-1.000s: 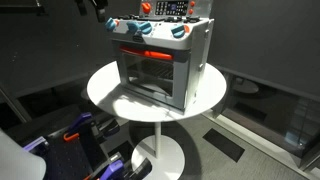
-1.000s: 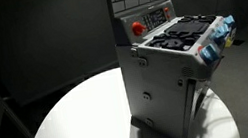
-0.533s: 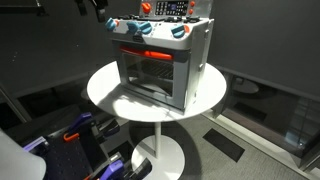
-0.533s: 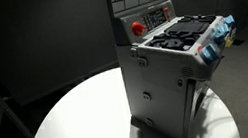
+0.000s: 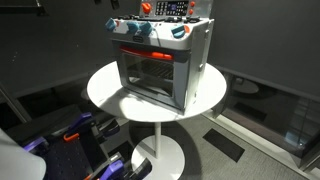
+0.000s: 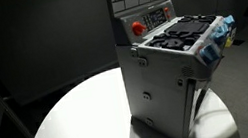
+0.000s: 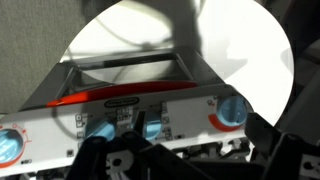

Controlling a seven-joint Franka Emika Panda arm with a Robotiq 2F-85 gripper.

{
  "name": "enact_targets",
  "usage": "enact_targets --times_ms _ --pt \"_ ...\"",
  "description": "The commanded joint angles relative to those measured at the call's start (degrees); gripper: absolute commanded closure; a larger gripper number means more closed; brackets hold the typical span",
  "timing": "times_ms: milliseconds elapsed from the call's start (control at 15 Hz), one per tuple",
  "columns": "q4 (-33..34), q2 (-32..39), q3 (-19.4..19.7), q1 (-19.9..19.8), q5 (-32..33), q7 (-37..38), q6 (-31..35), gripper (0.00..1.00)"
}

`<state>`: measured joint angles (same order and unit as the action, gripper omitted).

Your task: Press the orange button on the stove

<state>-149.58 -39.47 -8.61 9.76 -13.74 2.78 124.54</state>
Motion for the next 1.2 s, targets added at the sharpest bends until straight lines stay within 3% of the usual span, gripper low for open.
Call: enact_targets --times_ms 0,600,1133 --pt "5.6 4.2 0.0 -3.0 3.5 2.1 2.2 0.0" --pt "15.7 17.8 0.0 -10.8 12.7 9.1 13.2 0.0" --pt "24.2 29.3 -0.6 -14.7 26.2 22.8 15.8 0.0"
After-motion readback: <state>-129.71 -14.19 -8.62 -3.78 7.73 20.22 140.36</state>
